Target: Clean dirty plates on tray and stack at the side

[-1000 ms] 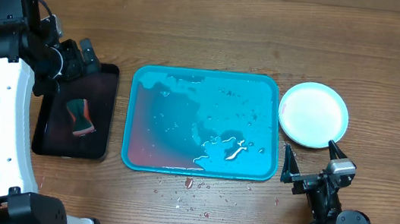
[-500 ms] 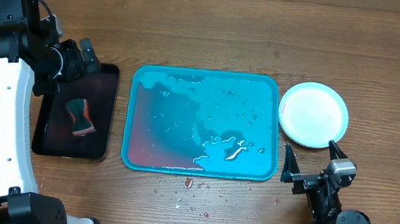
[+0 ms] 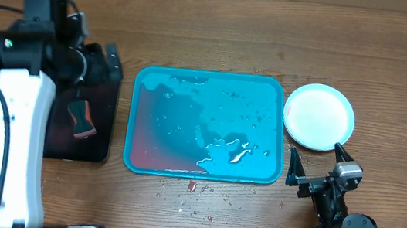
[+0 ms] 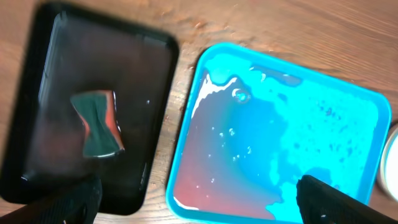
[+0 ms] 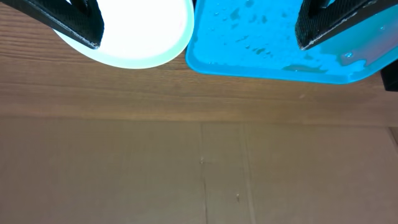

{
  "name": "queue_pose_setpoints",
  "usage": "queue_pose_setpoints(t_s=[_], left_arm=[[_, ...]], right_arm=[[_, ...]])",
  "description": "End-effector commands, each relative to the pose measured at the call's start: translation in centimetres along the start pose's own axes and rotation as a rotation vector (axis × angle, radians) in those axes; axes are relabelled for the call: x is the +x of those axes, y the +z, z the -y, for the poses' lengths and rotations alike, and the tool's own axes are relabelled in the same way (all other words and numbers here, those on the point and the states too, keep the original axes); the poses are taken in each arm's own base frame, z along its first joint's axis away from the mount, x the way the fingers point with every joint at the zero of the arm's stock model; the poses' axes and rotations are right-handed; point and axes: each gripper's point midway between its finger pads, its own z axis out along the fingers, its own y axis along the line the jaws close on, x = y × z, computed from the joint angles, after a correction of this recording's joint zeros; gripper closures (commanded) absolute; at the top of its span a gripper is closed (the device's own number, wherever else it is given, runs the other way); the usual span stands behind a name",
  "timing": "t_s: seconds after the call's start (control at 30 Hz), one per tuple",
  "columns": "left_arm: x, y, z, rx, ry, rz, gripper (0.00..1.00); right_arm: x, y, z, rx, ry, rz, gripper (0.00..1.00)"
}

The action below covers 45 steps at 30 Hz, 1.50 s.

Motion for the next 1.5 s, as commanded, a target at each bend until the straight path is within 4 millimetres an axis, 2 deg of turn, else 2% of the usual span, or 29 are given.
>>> queue_pose_setpoints(t_s=[0.0,0.13,0.3,0.43,0.47,0.73,1.0,1.17,1.47], left_arm=[[0.7,-7.3,0.0,-0.123,0.114,0.274,0.00],[1.7,-9.3,0.6,-0.025,0.124,0.452,0.00],[3.1,-9.5,1.1,0.118,0.163,0.727,0.00],[4.7,-8.6,1.6,0.200,0.276,0.902,0.00],[5.6,-7.6,1.8,0.222,0.338,0.965,0.00],[8.2,-4.7,0.4,0.198,0.463,1.210,0.00],[10.3,0.3,-1.6,0.106,0.519,1.199,0.00],[12.0,4.0,-2.7,0.086,0.521,1.084,0.00],[11.8,3.9,-2.8,0.085,0.511,1.090,0.00]], right_arm=[[0.1,0.0,0.2,0.008,0.003,0.005,0.00],[0.1,0.0,0.2,0.008,0.003,0.005,0.00],[0.1,0.0,0.2,0.008,0.003,0.005,0.00],[0.1,0.0,0.2,0.008,0.003,0.005,0.00],[0.1,0.0,0.2,0.008,0.003,0.005,0.00],[0.1,0.0,0.2,0.008,0.003,0.005,0.00],[0.1,0.0,0.2,0.008,0.003,0.005,0.00],[0.1,0.0,0.2,0.008,0.003,0.005,0.00],[0.1,0.0,0.2,0.008,0.003,0.005,0.00]])
